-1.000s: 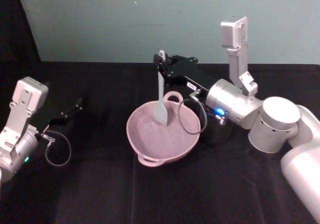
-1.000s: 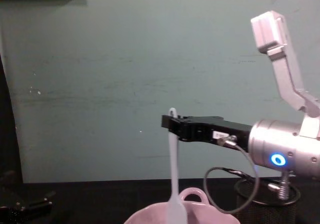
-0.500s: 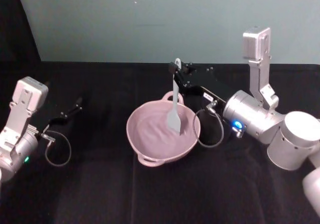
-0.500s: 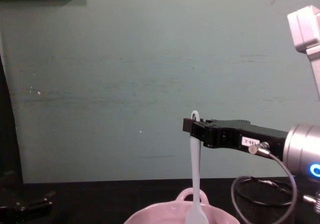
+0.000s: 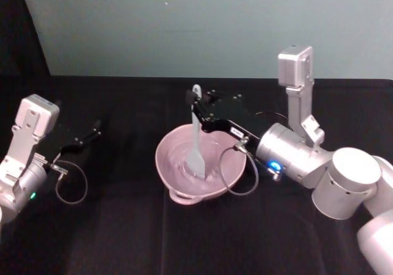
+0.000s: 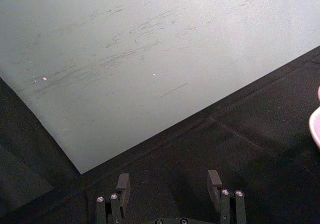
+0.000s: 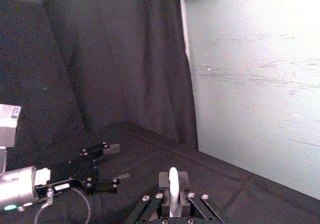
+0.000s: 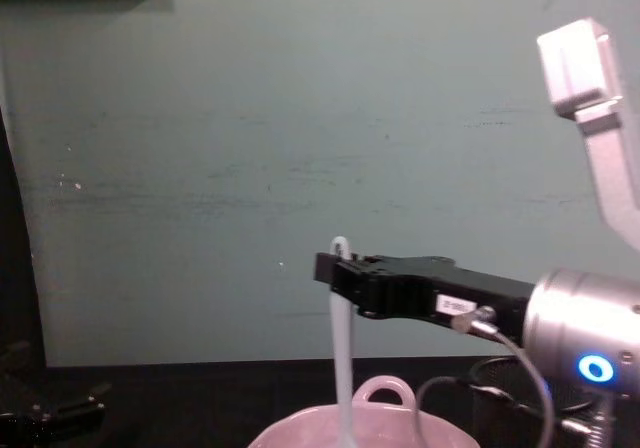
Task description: Use the one hand to pick up the spoon and stir the clear water in the bowl.
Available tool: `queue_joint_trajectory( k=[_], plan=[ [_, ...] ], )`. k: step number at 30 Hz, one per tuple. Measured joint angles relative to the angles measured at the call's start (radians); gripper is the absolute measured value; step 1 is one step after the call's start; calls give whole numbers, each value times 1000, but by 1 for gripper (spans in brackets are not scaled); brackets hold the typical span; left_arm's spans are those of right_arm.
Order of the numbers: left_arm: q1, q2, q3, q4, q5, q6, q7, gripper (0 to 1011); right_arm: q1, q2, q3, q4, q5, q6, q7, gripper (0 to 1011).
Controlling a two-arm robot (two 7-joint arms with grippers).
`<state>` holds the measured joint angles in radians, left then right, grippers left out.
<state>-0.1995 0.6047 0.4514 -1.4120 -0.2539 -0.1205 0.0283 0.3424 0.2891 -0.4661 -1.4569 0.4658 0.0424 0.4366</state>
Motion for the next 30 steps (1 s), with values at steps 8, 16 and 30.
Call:
queue_joint_trajectory(
  k=[8, 16, 30],
  plan=[
    [0, 0, 0, 0, 0, 0, 0, 1011, 63, -52, -26, 86, -3, -16, 13, 109],
    [0, 0, 0, 0, 0, 0, 0, 1011, 121, -76, -24, 162, -8, -21, 16, 109],
    [0, 0, 0, 0, 0, 0, 0, 1011, 108, -28, 13, 128, -12, -3, 4, 109]
  ],
)
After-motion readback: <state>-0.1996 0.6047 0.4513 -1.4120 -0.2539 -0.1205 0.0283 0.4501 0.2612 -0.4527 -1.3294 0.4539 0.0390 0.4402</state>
